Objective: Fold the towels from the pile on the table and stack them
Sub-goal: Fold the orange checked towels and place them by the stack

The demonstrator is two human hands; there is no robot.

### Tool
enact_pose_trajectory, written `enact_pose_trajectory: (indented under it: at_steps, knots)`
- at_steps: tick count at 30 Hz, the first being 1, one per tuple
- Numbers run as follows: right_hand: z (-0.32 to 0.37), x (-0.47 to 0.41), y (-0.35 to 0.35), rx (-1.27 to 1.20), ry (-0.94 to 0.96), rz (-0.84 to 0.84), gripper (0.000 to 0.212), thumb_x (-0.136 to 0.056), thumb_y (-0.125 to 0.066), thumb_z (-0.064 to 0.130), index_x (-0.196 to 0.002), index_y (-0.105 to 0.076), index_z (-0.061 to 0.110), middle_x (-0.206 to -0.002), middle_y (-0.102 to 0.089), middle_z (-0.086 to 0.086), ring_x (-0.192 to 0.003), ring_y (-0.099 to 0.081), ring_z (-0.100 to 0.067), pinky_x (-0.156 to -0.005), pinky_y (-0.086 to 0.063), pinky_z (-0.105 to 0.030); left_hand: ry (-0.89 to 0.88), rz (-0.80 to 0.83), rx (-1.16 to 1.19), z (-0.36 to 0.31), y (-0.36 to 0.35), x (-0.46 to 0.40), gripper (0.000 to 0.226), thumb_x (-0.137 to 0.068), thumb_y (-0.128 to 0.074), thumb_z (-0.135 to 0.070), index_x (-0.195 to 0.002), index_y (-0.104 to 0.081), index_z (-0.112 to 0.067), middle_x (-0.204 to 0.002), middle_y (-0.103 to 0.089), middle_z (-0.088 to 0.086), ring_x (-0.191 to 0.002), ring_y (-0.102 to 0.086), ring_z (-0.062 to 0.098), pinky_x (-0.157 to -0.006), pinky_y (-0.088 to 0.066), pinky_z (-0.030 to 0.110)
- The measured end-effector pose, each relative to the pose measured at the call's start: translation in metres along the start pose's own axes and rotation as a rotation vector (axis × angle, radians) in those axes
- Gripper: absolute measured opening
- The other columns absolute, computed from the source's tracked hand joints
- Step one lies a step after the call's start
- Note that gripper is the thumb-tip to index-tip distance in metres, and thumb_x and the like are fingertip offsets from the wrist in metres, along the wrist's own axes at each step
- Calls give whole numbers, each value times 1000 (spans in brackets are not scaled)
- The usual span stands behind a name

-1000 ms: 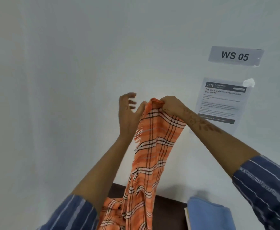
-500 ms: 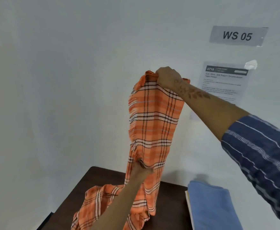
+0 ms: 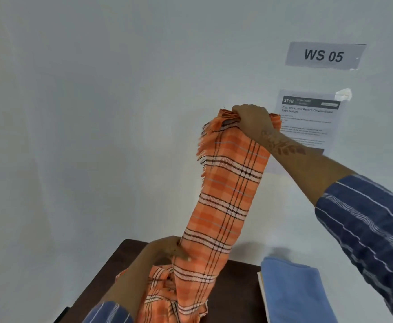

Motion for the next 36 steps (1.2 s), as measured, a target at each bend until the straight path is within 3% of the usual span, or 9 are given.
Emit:
enact_pose_trajectory:
  at_steps: [4, 6, 11, 14, 17, 24, 29, 32, 36]
  knots:
    - [-4, -1, -6, -16, 62, -30, 12, -87, -51, 8, -97, -58, 10, -94, -64, -11, -88, -60, -32, -70, -37, -34, -84, -52, 75, -13, 10, 2, 43, -79, -73, -18, -118, -56, -26, -117, -63, -9, -108, -59, 10, -87, -52, 24]
    - [-4, -2, -1, -27, 62, -29, 12, -87, -51, 8, -97, -58, 8, -93, -64, -12, -87, -60, -33, -68, -36, -33, -62, -269, 40, -10, 17, -8, 35, -76, -76, -18, -108, -65, -19, -108, -68, -2, -97, -63, 14, -88, -54, 34]
    - [-5, -2, 9, -70, 97, -73, 13, -89, -53, 14, -99, -58, 9, -95, -64, -12, -87, -59, -32, -67, -36, -32, 366, -725, -434, -3, 24, -11, 36, -86, -60, -34, -117, -58, -14, -117, -62, 4, -108, -58, 22, -90, -46, 33]
    - [-3, -1, 12, -89, 136, -110, 18, -91, -53, 20, -104, -59, 10, -97, -64, -12, -89, -59, -32, -66, -34, -31, 416, -797, -307, -16, 29, -13, 25, -91, -49, -25, -108, -60, -11, -107, -65, 6, -96, -64, 24, -85, -51, 33]
    - [-4, -1, 16, -73, 119, -184, 20, -90, -51, 15, -108, -58, 10, -97, -63, -13, -88, -59, -33, -65, -36, -32, 267, -610, 173, -28, 27, -13, 8, -90, -56, -12, -88, -61, -6, -86, -64, 10, -71, -62, 20, -73, -57, 32]
    - [-7, -5, 26, -44, 26, -225, 28, -83, -47, 1, -109, -58, 7, -97, -62, -17, -89, -59, -36, -66, -36, -35, 11, -114, 471, 19, -30, -21, 63, -81, -60, -54, -126, -49, -10, -118, -65, 15, -97, -69, 31, -76, -58, 34]
    - [-4, 4, 15, -27, 32, -188, 31, -83, -46, -2, -110, -57, 7, -98, -62, -16, -90, -58, -35, -67, -32, -34, 96, 16, 51, 27, -39, -22, 68, -76, -76, -33, -133, -44, -15, -125, -59, 4, -104, -65, 19, -86, -54, 30]
    - [-8, 7, 14, -48, 23, -193, 29, -85, -47, 0, -110, -58, 8, -99, -63, -16, -90, -58, -36, -69, -36, -35, 244, -115, -360, 42, -34, -23, 57, -81, -71, -21, -132, -47, -11, -126, -56, 8, -110, -58, 23, -95, -50, 35]
    - [-11, 13, 12, -72, 20, -191, 28, -86, -47, 2, -111, -58, 8, -101, -62, -17, -93, -58, -36, -72, -37, -36, 435, -189, -422, 55, -37, -13, 51, -91, -54, -40, -131, -42, -11, -96, -57, 3, -76, -58, 13, -72, -52, 27]
Point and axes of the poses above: each hand's wrist, its own x-axis away from the middle knuckle, its own y-axis out of the back of the hand, z = x × y, the point moved 2 cm from there along -x, towards the middle knuckle
